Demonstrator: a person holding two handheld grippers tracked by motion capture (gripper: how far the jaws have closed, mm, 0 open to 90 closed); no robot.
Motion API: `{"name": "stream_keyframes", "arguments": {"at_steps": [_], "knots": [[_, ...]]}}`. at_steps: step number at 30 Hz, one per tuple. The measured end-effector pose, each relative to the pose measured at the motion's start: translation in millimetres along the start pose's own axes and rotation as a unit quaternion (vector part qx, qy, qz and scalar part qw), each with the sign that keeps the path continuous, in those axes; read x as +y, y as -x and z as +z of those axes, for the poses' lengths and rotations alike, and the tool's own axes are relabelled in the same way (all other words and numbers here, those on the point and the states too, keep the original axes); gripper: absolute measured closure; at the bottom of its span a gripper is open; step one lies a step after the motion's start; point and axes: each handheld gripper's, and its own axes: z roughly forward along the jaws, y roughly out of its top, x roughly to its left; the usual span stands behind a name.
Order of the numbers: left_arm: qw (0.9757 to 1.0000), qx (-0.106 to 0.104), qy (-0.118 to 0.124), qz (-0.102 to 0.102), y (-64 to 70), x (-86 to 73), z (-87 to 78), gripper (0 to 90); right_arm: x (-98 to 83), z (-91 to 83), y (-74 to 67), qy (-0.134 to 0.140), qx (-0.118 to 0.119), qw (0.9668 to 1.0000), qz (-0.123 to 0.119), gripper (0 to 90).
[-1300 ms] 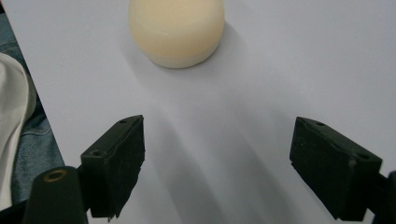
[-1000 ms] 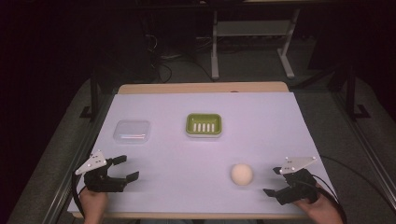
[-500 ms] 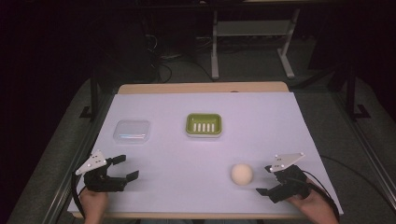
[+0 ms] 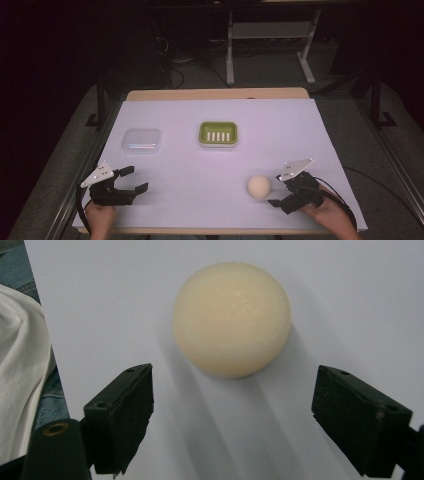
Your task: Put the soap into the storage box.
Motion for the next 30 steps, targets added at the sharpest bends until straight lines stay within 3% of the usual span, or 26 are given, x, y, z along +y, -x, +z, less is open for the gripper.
{"name": "stream_keyframes", "arguments": {"at_steps": [15,30], "knots": [[1.0000,-0.003,-0.003,0.003,-0.1,-0.3,0.9,13.1,22.8,21.8,1.5,-0.027,0.007,0.9991,-0.032,14.7],[1.0000,-0.004,-0.002,-0.001,-0.5,-0.7,1.0,13.2,39.0,42.9,2.0,-0.062,0.013,0.9973,-0.037,15.6]]}}
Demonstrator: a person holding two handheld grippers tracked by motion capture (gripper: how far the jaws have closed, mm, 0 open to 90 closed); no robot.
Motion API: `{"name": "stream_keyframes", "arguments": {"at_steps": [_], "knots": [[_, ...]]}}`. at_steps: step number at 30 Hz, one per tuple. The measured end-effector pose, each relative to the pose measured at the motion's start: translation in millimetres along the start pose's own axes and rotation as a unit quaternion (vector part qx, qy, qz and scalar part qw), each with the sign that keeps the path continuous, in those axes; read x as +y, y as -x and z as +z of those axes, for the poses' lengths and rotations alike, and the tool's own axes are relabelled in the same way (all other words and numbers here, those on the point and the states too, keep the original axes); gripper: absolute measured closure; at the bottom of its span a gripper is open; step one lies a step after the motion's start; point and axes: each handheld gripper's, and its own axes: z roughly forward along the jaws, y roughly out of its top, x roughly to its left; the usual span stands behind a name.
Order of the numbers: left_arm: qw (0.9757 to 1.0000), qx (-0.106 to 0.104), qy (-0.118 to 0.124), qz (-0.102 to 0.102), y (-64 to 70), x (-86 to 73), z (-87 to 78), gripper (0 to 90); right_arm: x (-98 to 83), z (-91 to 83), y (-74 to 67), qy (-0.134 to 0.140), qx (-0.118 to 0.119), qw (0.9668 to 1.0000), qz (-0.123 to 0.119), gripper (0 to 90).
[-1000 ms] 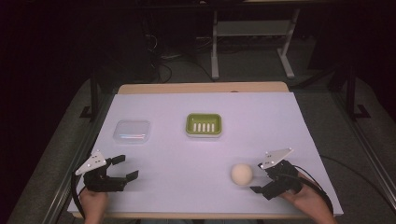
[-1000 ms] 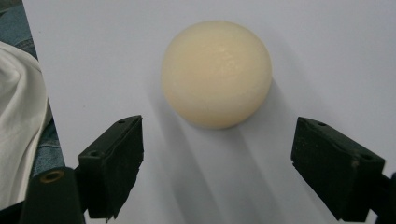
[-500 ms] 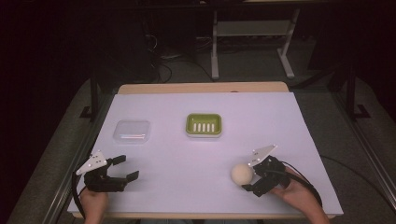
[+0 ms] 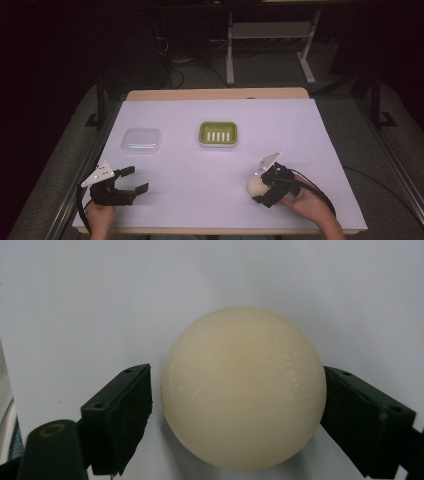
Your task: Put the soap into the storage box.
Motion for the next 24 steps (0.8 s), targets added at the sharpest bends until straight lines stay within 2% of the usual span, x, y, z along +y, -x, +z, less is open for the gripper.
{"name": "stream_keyframes", "arguments": {"at_steps": [3,9,24], "knots": [[1.0000,0.000,0.000,0.001,-0.3,-0.1,-0.1,13.2,1.9,1.5,-0.4,-0.002,0.002,1.0000,0.001,16.6],[1.0000,0.000,0.000,0.001,-0.2,-0.1,0.0,13.1,3.8,4.9,-0.1,-0.012,-0.010,0.9999,-0.008,21.5],[1.0000,0.000,0.000,0.001,-1.0,-0.3,-0.5,13.1,4.6,5.8,-1.9,-0.014,-0.016,0.9997,-0.008,22.3]]}}
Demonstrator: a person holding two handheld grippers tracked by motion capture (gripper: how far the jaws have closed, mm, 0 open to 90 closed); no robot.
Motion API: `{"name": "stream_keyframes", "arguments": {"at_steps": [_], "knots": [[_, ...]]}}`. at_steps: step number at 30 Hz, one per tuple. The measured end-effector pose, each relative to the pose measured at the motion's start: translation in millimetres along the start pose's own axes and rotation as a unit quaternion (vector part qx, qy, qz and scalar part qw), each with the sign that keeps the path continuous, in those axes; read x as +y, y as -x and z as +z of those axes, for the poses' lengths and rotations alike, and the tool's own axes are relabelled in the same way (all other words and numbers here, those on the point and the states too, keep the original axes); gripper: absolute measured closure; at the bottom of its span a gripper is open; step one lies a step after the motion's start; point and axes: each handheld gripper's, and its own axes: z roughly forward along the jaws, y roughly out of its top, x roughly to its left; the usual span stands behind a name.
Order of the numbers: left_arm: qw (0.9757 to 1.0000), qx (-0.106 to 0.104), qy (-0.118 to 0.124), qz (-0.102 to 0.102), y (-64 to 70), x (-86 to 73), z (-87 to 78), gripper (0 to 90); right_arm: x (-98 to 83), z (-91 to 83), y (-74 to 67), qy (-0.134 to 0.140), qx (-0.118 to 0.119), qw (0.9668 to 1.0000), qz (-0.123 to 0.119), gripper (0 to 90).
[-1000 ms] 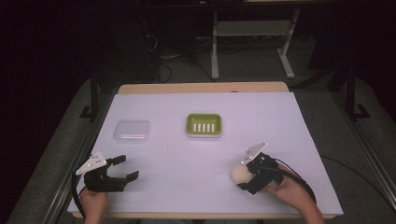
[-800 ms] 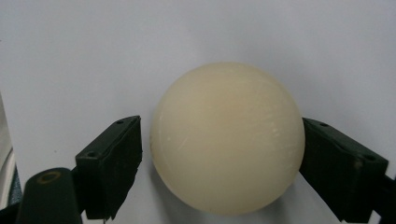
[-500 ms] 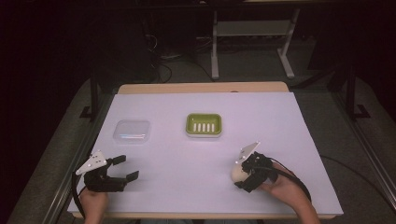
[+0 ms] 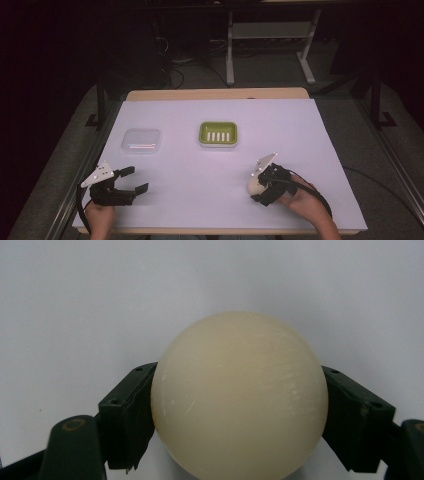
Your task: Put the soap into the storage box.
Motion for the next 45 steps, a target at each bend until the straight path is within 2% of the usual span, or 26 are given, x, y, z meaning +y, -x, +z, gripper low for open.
{"name": "stream_keyframes", "arguments": {"at_steps": [4,17,24,45], "knots": [[1.0000,-0.001,0.000,0.001,-0.5,-0.1,-0.2,13.1,0.1,-1.0,0.4,0.000,0.004,0.9999,0.010,22.4],[1.0000,0.002,0.002,0.000,-1.1,-0.5,-1.0,13.2,5.7,-10.6,2.8,0.015,0.011,0.9998,0.008,22.5],[1.0000,0.004,0.003,-0.003,-1.6,-0.8,-1.4,13.1,17.9,-13.7,10.7,0.021,0.017,0.9996,-0.003,22.5],[1.0000,0.007,0.003,-0.002,-2.9,-1.1,-1.2,13.1,43.2,-19.5,36.9,0.041,0.028,0.9987,0.007,22.5]]}}
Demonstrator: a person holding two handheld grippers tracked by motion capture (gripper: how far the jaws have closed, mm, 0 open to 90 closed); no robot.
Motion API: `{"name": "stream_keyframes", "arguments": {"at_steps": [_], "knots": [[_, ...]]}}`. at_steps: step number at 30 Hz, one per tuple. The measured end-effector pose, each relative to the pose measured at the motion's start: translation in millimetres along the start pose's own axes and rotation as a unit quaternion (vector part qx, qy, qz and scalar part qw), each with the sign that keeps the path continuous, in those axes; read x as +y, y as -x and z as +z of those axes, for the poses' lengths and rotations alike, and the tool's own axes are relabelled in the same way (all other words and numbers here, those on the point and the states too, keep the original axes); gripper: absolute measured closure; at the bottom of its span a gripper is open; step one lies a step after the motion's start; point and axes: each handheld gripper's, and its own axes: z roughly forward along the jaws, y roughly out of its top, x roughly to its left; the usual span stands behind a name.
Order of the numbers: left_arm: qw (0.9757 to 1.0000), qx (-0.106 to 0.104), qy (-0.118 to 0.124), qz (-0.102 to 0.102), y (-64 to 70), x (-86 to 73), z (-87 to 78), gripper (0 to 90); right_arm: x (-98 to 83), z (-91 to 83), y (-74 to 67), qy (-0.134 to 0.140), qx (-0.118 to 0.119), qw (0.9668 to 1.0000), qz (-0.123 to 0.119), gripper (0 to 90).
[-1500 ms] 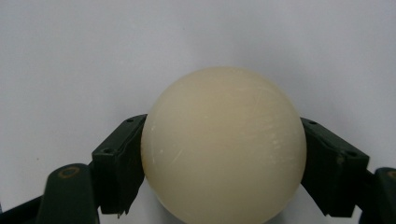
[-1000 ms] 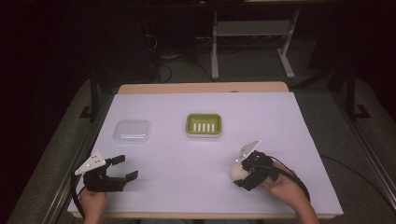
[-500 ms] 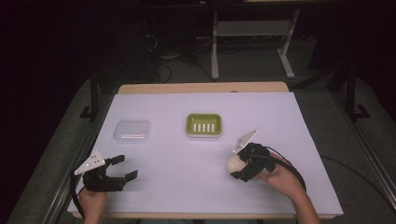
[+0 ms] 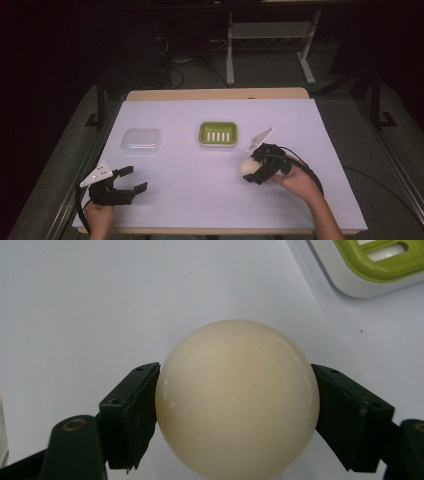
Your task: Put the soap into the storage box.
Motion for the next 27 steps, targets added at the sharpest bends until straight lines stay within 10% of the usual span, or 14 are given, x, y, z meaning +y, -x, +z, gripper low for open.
{"name": "stream_keyframes", "arguments": {"at_steps": [27], "knots": [[1.0000,0.003,0.002,-0.004,-0.6,-0.2,-0.8,13.1,43.0,-1.1,19.8,0.020,0.017,0.9995,-0.018,22.6]]}}
